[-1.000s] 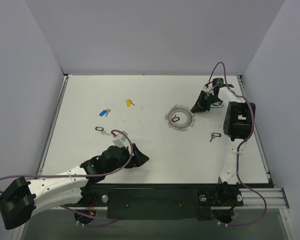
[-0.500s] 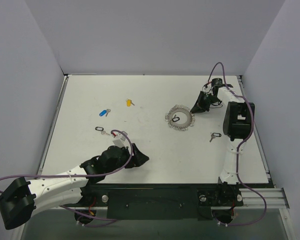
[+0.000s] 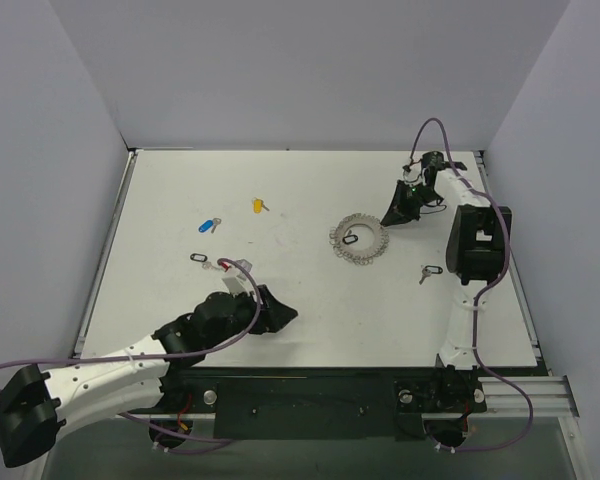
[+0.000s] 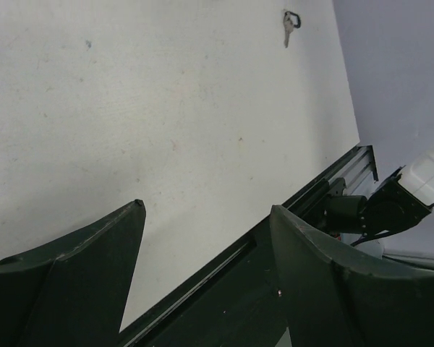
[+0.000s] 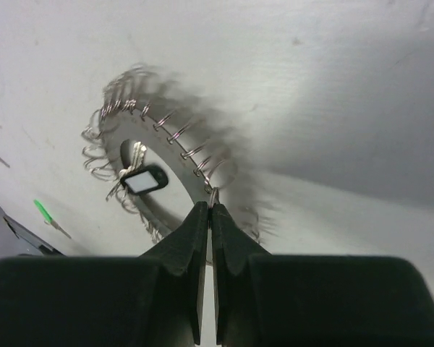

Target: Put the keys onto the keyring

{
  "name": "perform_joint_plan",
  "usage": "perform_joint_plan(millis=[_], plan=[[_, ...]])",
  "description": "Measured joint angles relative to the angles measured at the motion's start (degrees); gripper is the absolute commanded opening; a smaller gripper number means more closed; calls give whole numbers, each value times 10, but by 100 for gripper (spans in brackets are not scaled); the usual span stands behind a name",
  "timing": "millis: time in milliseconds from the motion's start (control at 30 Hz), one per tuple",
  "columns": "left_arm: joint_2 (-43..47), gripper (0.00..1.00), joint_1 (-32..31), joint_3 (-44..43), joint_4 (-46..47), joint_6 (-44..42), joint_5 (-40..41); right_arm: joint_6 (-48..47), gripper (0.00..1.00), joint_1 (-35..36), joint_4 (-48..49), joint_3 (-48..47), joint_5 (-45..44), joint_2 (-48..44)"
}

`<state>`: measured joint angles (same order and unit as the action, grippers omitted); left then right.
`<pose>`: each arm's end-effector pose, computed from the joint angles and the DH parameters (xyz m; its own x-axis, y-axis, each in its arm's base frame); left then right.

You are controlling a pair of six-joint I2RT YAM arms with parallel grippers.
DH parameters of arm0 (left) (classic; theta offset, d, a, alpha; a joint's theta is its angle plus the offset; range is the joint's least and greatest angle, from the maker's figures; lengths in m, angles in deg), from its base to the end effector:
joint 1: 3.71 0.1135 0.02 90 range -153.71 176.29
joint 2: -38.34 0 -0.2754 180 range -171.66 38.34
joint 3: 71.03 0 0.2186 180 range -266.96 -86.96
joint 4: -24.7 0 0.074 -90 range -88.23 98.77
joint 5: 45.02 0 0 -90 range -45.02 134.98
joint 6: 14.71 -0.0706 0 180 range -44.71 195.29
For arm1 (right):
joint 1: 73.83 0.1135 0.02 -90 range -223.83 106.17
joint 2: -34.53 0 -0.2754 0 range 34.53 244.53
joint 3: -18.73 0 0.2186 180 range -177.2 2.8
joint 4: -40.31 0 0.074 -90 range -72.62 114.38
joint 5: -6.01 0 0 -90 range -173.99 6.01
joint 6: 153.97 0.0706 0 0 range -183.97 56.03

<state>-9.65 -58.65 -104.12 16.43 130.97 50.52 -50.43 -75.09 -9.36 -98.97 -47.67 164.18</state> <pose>0.1087 -0.1431 0.2052 -0.7582 -0.3506 -0.5497 0.2439 0.6293 -0.7379 0.4726 0.0314 0.1651 -0.9169 0.2089 -0.3401 -0.0505 0.7846 0.6179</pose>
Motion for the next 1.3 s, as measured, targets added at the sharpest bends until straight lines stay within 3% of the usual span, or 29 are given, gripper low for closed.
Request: perform_joint_plan(millis=[133, 367, 567, 733, 900, 1300], plan=[[65, 79, 0, 0, 4, -53, 0, -54, 0, 24, -50, -20, 1, -46], [210, 78, 0, -13, -7, -193, 2, -179, 0, 115, -145, -43, -2, -212], [272, 73, 0, -66, -25, -320, -4, -319, 0, 190, -237, -43, -26, -325], [260, 64, 0, -103, -36, -396, -35, -440, 0, 248, -283, -6, -23, -413], [202, 53, 0, -111, -22, -414, -101, -533, 0, 269, -313, 37, 17, -476], [73, 53, -38, -110, 103, -399, -148, -731, 0, 279, -384, 144, 112, -523]])
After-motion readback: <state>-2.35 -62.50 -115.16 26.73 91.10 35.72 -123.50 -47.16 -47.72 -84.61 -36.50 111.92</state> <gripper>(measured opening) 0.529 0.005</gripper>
